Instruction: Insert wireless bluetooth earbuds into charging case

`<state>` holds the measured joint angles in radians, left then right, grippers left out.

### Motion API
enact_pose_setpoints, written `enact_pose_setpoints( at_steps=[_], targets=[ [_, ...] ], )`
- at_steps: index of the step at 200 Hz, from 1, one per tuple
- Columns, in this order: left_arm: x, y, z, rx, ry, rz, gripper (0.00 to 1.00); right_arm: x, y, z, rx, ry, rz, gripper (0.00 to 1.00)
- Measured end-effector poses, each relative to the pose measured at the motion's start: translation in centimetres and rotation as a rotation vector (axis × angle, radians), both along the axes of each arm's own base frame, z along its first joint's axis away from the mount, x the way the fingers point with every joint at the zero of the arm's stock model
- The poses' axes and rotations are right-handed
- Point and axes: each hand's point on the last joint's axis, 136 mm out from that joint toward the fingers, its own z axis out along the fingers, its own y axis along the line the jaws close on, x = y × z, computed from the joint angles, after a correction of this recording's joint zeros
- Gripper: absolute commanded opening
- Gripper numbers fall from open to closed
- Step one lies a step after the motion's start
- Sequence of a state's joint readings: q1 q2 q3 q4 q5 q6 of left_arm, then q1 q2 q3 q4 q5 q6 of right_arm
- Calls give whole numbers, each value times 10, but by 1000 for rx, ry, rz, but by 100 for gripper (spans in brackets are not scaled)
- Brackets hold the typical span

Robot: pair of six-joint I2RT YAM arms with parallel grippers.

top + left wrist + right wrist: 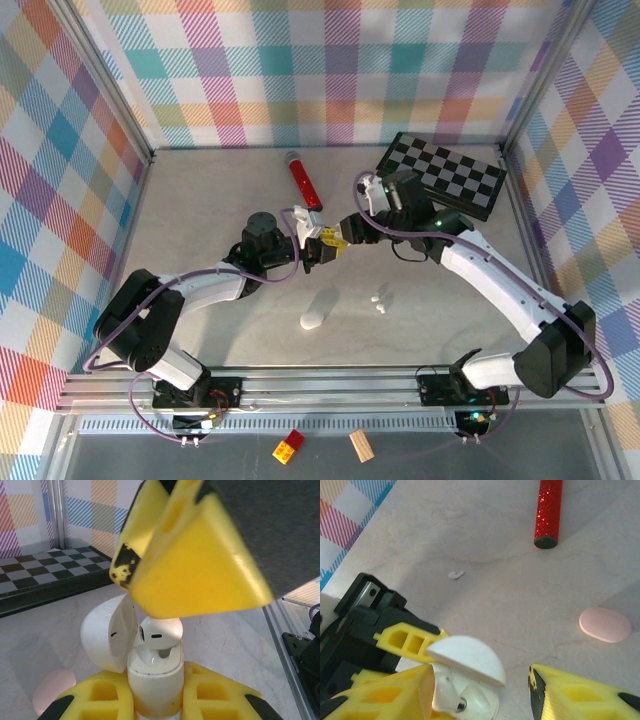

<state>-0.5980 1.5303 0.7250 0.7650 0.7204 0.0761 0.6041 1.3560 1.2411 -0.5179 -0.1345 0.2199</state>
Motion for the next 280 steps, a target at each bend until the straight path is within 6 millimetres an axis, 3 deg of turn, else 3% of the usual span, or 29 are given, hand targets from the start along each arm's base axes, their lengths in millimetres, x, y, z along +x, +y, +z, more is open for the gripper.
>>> enact_pose_setpoints(
  at_steps=[87,164,209,245,280],
  targets=[
    [0,0,-3,9,7,5,8,5,-5,-6,-37,6,-30,52],
    [1,0,-1,3,-2,6,8,-9,1,11,29,3,26,56],
    [1,0,-1,3,-2,6,8,-11,1,4,18,24,27,53],
    [1,1,-3,8,5,11,8,-7,1,-15,-32,72,14,51],
    [2,2,-6,13,10,18,8,-2,1,-17,-48,78,1,50]
  ],
)
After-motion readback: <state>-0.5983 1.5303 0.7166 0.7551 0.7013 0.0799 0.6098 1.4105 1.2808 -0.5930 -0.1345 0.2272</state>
